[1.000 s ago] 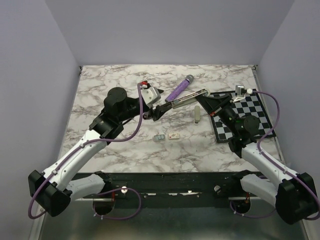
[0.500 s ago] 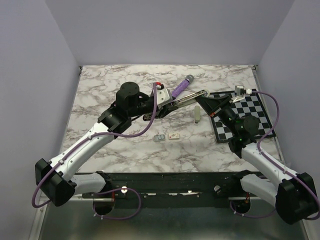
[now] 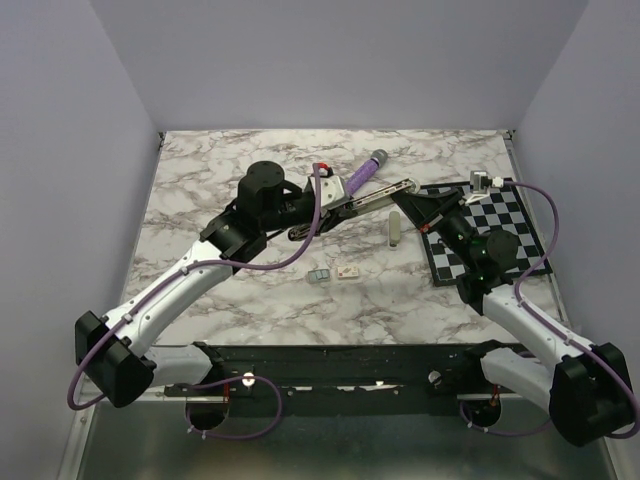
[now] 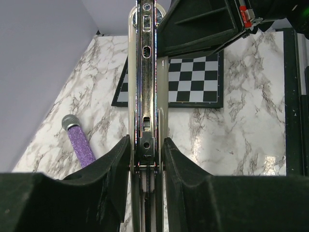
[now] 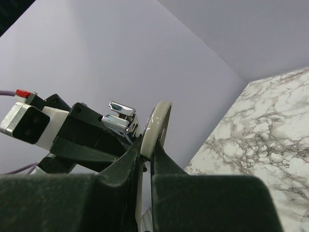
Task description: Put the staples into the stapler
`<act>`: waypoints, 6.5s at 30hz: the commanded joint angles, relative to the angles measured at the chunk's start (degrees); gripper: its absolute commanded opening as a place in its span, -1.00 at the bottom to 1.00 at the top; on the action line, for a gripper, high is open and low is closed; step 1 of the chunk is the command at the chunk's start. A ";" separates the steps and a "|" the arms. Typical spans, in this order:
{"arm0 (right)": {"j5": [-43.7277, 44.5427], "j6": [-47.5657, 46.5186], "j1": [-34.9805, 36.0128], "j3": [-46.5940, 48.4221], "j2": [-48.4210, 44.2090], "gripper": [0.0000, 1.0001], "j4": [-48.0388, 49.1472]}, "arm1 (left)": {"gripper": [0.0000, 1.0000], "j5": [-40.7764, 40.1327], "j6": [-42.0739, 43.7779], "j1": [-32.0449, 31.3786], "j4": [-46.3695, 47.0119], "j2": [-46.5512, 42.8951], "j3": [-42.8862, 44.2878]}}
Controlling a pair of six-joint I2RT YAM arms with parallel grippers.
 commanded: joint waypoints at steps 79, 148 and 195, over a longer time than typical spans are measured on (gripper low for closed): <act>20.32 -45.00 0.03 17.46 13.49 0.82 -66.23 | 0.77 -21.29 27.68 16.32 -21.14 23.93 2.15; -5.60 -7.47 2.31 11.76 3.22 -0.99 -37.85 | 0.96 -46.07 -4.85 -17.24 50.67 -3.34 -32.84; -6.74 -0.88 2.93 6.93 0.58 -0.99 -33.37 | -0.25 -60.48 -13.37 -20.24 69.22 12.40 -28.00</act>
